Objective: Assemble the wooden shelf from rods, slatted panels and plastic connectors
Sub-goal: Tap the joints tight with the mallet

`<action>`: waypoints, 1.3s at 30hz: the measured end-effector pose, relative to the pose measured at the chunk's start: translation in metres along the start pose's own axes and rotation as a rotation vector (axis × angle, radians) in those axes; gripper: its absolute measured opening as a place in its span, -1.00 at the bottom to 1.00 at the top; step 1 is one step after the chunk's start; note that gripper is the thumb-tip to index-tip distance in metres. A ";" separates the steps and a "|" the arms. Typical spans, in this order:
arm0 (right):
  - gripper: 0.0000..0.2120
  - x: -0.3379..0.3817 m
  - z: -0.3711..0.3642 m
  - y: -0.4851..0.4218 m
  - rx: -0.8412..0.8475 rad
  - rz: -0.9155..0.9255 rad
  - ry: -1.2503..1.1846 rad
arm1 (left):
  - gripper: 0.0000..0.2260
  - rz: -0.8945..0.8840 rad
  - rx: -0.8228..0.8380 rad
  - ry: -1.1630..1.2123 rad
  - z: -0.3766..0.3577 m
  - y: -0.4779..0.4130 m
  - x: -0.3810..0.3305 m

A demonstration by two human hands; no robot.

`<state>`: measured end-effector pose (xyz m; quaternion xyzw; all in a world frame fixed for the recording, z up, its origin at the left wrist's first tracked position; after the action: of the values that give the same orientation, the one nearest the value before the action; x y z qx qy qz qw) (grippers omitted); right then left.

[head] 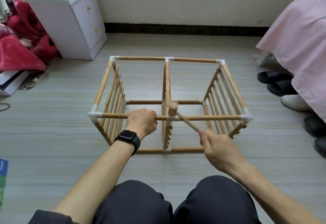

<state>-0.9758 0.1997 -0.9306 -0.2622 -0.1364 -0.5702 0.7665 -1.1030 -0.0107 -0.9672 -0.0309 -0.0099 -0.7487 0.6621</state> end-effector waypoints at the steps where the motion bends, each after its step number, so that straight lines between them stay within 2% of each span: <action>1: -0.60 -0.005 -0.005 -0.001 0.072 -0.040 0.012 | -0.80 -0.005 -0.008 -0.002 0.001 0.000 0.001; 3: -0.62 -0.005 0.003 -0.005 0.008 -0.046 -0.062 | -0.82 -0.033 -0.038 0.005 0.004 0.002 0.000; 6: -0.64 0.005 0.010 -0.014 -0.079 -0.013 -0.198 | -0.97 -0.107 -0.071 0.095 0.006 0.009 0.001; 8: -0.67 0.012 0.006 -0.026 -0.065 -0.004 -0.256 | -0.77 -0.103 -0.128 0.250 0.010 0.018 0.012; 11: -0.73 0.027 -0.005 -0.050 -0.018 0.015 -0.323 | -0.46 0.070 -0.439 0.505 0.033 0.042 0.063; 12: -0.74 0.034 -0.010 -0.059 0.001 0.027 -0.337 | -0.41 0.168 -0.541 0.545 0.036 0.054 0.085; 14: -0.75 0.053 -0.022 -0.078 0.039 0.063 -0.360 | -0.37 0.439 -0.610 0.681 0.029 0.075 0.132; 16: -0.77 0.078 -0.036 -0.096 0.083 0.121 -0.361 | -0.36 0.753 -0.531 0.857 0.002 0.089 0.174; 17: -0.78 0.091 -0.044 -0.104 0.110 0.149 -0.360 | -0.36 0.865 -0.415 0.927 -0.015 0.090 0.188; 19: -0.78 0.116 -0.062 -0.120 0.172 0.215 -0.332 | -0.43 0.905 -0.127 1.052 -0.048 0.083 0.198; 21: -0.79 0.137 -0.078 -0.132 0.237 0.273 -0.294 | -0.70 0.807 0.058 1.101 -0.065 0.074 0.195; 22: -0.79 0.147 -0.083 -0.137 0.250 0.304 -0.284 | -0.78 0.759 0.074 1.071 -0.066 0.072 0.193; 23: -0.79 0.156 -0.084 -0.141 0.236 0.344 -0.276 | -0.76 0.727 0.074 1.031 -0.066 0.070 0.192; 27: -0.83 0.183 -0.067 -0.147 -0.057 0.528 -0.358 | -0.66 0.698 0.065 0.823 -0.075 0.068 0.192; 28: -0.83 0.186 -0.068 -0.146 -0.075 0.566 -0.337 | -0.67 0.691 0.057 0.804 -0.077 0.067 0.194; 29: -0.83 0.189 -0.075 -0.146 -0.033 0.587 -0.263 | -0.68 0.681 0.048 0.791 -0.079 0.066 0.195; 31: -0.75 0.185 -0.101 -0.148 0.231 0.565 0.020 | -0.68 0.662 0.041 0.777 -0.081 0.064 0.195; 32: -0.71 0.181 -0.106 -0.149 0.282 0.547 0.077 | -0.68 0.656 0.041 0.775 -0.083 0.063 0.196; 33: -0.71 0.180 -0.102 -0.152 0.227 0.545 0.048 | -0.67 0.651 0.043 0.774 -0.083 0.063 0.196; 35: -0.75 0.187 -0.080 -0.151 0.011 0.584 -0.148 | -0.66 0.648 0.036 0.772 -0.083 0.063 0.196; 36: -0.76 0.185 -0.077 -0.149 -0.026 0.587 -0.192 | -0.65 0.646 0.034 0.766 -0.083 0.063 0.196; 37: -0.74 0.185 -0.080 -0.149 0.006 0.579 -0.157 | -0.65 0.645 0.035 0.760 -0.082 0.063 0.196; 39: -0.66 0.179 -0.101 -0.146 0.246 0.551 0.080 | -0.63 0.648 0.040 0.754 -0.082 0.063 0.196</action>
<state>-1.0664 -0.0314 -0.8871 -0.1717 -0.0978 -0.3297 0.9232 -1.0672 -0.2168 -1.0391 0.2532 0.2258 -0.4633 0.8187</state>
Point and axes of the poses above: each hand's wrist, its own y-axis away from the middle knuckle, its own z-axis out of the back of the hand, x = y × z, the point moved 8 cm from there along -y, towards the middle knuckle, and after that the axes turned 13 degrees about z, right-handed, at the moved point
